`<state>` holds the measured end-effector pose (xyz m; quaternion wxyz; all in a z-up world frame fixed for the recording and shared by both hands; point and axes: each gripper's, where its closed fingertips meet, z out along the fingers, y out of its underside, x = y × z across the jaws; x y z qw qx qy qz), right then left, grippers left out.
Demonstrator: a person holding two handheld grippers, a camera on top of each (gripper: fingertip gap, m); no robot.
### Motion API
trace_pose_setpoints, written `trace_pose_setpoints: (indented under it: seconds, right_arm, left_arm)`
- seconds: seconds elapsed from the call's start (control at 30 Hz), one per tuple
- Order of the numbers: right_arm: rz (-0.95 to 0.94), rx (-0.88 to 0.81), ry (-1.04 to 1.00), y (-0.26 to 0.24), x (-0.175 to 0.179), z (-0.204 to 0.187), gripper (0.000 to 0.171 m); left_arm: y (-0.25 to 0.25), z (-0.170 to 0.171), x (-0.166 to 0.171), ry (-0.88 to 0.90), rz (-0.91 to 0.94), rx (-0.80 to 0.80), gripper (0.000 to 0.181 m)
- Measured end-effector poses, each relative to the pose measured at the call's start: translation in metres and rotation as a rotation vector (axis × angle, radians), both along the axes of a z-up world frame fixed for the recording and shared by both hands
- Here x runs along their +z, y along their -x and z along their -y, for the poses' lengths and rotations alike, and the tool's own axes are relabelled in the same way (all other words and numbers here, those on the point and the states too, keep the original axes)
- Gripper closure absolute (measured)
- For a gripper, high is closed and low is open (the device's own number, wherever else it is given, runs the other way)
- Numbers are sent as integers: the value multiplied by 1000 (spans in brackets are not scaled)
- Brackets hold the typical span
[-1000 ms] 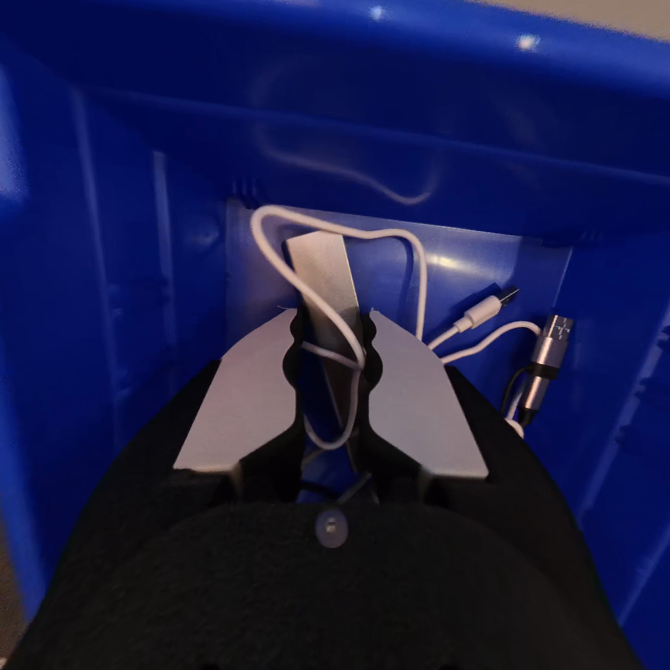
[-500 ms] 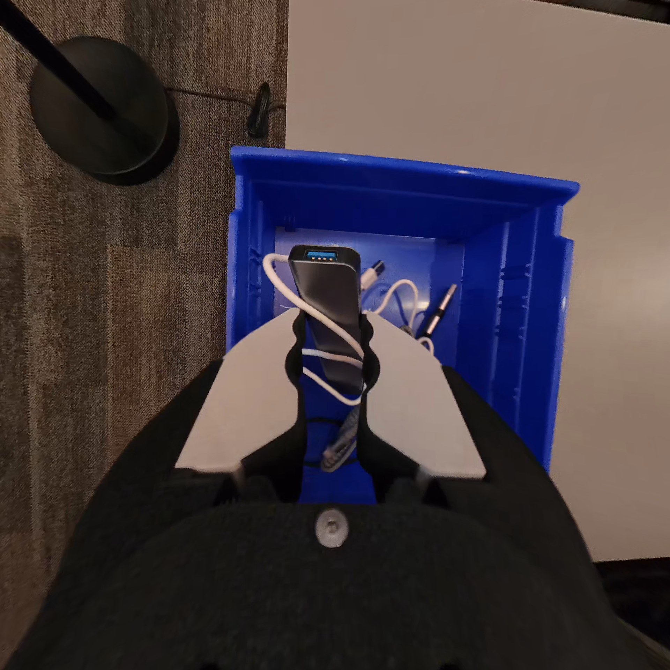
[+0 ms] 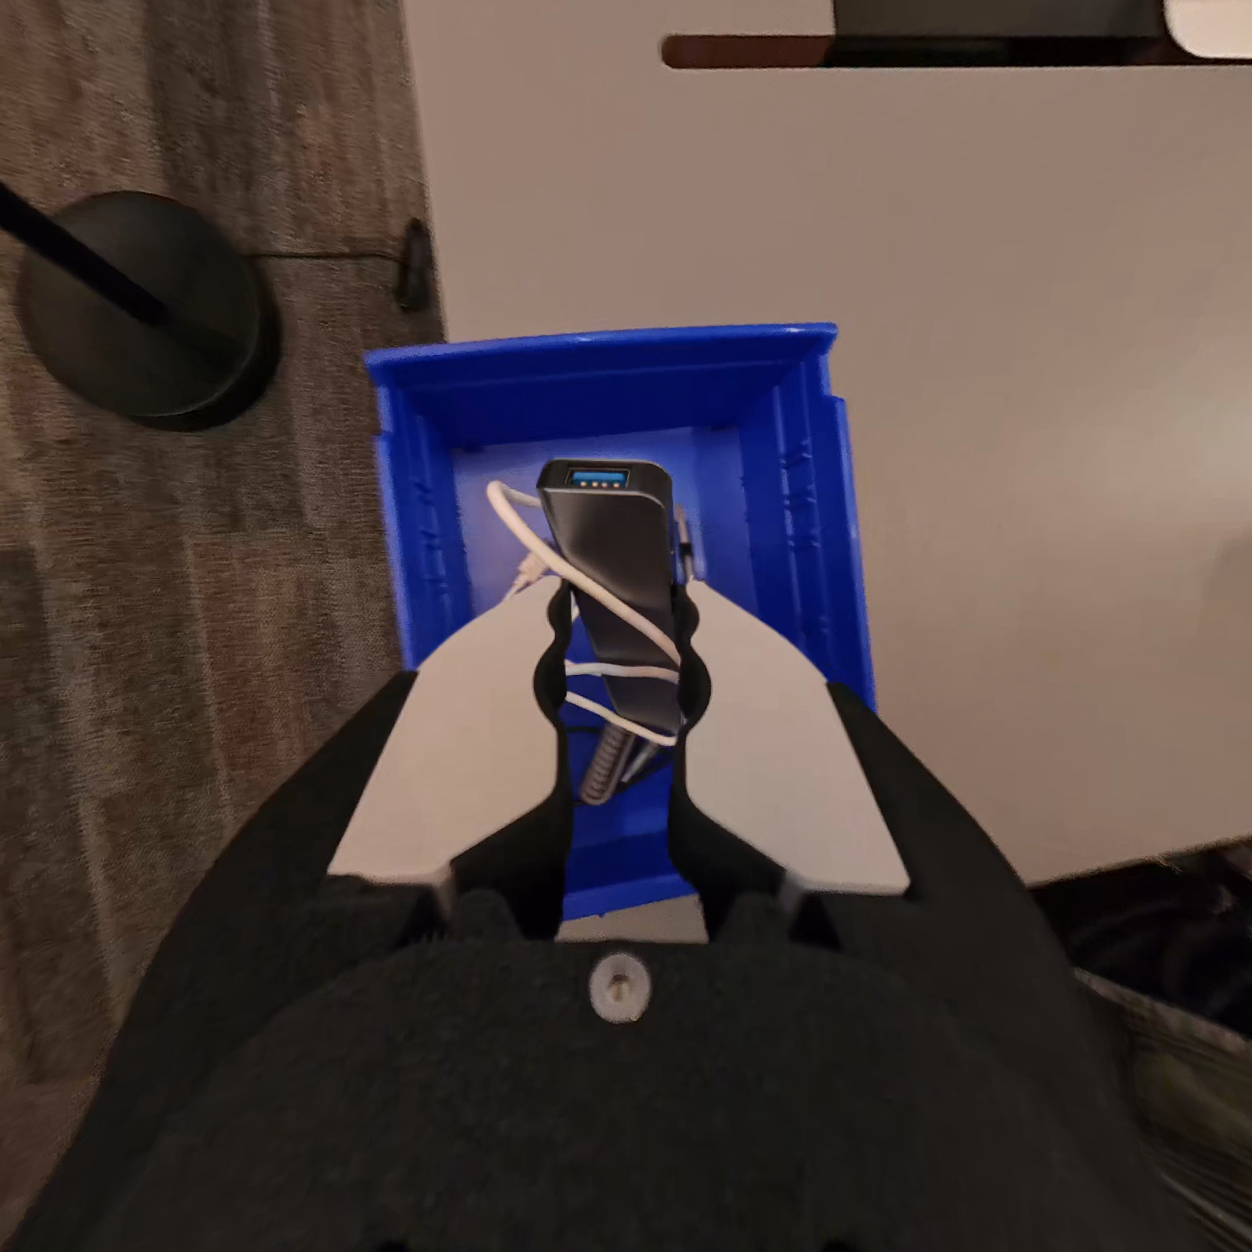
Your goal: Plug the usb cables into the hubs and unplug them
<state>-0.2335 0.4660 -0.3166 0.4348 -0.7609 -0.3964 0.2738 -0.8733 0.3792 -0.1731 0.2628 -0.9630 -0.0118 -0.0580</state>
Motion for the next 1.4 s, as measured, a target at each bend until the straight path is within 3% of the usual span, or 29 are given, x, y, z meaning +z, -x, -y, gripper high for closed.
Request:
trace_pose_setpoints:
  seconds: [0.1, 0.33, 0.43, 0.57, 0.8, 0.97, 1.17, 1.4]
  right_arm:
    - [6, 7, 6, 1, -2, 1, 115]
    - [6, 3, 12, 0, -3, 0, 115]
    - [9, 2, 11, 0, -4, 0, 115]
    - [10, 2, 12, 0, -4, 0, 114]
    - [20, 7, 8, 1, -5, 1, 114]
    - [26, 5, 12, 0, -7, 0, 114]
    - [21, 5, 18, 0, -7, 0, 114]
    - [40, 15, 17, 2, -9, 2, 114]
  left_arm:
    - [-23, 7, -21, 69, 141, -73, 153]
    - [-31, 16, -84, 246, 51, -146, 152]
    - [-24, 18, -87, 230, 24, -132, 150]
    - [-15, 27, -81, 193, -3, -88, 129]
    - [-24, 49, -77, 126, 59, -53, 142]
    - [-16, 58, -102, 211, 68, 24, 142]
    - [-29, 90, -135, 360, 248, 106, 142]
    - [-16, 76, -156, 315, 224, 201, 131]
